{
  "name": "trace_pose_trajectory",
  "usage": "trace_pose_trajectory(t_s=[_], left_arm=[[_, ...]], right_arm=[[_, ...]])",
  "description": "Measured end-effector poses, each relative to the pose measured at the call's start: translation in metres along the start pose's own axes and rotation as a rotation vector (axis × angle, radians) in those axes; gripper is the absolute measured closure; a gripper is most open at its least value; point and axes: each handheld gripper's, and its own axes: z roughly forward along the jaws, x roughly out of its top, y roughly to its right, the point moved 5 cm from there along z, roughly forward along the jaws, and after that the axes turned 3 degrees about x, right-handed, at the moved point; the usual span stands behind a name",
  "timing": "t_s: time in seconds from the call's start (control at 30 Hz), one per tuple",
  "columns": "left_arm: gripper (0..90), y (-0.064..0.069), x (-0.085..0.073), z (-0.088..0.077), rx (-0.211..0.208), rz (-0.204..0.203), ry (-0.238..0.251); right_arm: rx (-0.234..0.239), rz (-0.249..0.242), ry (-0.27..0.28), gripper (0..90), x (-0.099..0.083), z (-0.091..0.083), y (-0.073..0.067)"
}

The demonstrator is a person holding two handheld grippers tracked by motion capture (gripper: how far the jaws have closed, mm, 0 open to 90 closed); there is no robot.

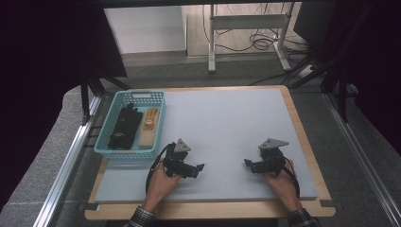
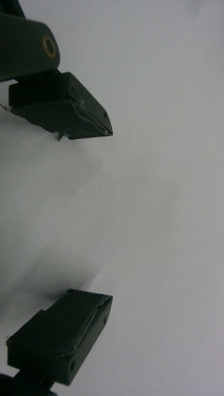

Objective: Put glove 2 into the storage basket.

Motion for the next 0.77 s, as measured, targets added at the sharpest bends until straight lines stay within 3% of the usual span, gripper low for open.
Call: trace_pose_trajectory(t_s=[0.33, 0.47, 0.77], left_arm=[[2.8, 0.0, -0.017, 0.008, 0.054, 0.045, -0.052], [2.5, 0.001, -0.017, 0.008, 0.062, 0.057, -0.047], [2.0, 0.001, -0.018, 0.008, 0.052, 0.034, -0.062]], right_arm=[[0.0, 0.0, 0.0, 15.5, 0.0, 0.0, 0.0], [0.0, 0.0, 0.0, 15.5, 0.0, 0.0, 0.0], [0.0, 0.0, 0.0, 15.5, 0.0, 0.0, 0.0]])
